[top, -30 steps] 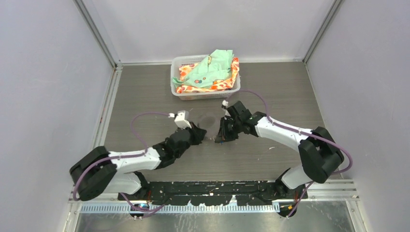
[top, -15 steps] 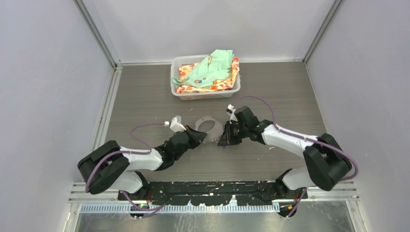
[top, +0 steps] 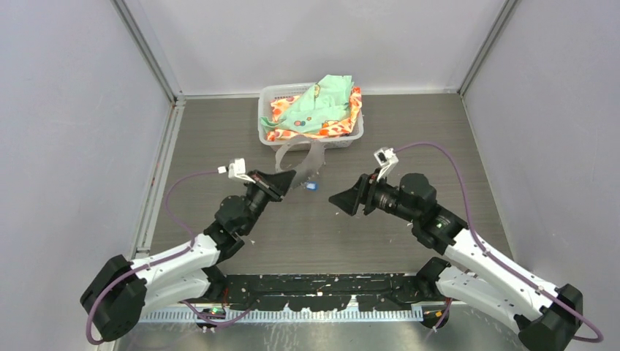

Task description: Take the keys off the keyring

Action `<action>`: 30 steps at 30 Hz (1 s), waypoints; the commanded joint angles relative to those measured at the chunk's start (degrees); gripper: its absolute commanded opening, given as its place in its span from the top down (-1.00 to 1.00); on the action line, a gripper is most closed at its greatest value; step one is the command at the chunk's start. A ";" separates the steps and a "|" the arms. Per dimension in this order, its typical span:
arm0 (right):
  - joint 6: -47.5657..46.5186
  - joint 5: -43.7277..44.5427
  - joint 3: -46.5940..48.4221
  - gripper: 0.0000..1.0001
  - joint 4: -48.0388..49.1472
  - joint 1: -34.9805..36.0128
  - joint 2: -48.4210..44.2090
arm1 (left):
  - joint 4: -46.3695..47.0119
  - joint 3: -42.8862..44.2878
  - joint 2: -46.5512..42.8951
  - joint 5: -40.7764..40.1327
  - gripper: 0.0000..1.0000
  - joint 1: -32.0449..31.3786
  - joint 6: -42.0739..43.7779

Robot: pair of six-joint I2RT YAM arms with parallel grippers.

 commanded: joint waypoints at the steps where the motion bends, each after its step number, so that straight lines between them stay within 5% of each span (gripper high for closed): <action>1: 3.07 4.26 5.97 -0.37 6.58 -0.10 0.51 | 10.13 7.06 -1.46 8.00 0.99 0.28 2.98; 12: 4.05 4.63 12.61 -0.11 9.88 -0.08 1.39 | 14.87 15.20 0.64 17.41 0.99 0.28 -2.26; 30: 5.15 6.19 9.67 0.33 19.24 -0.02 -3.08 | 14.75 19.58 1.18 20.27 0.99 0.28 -4.71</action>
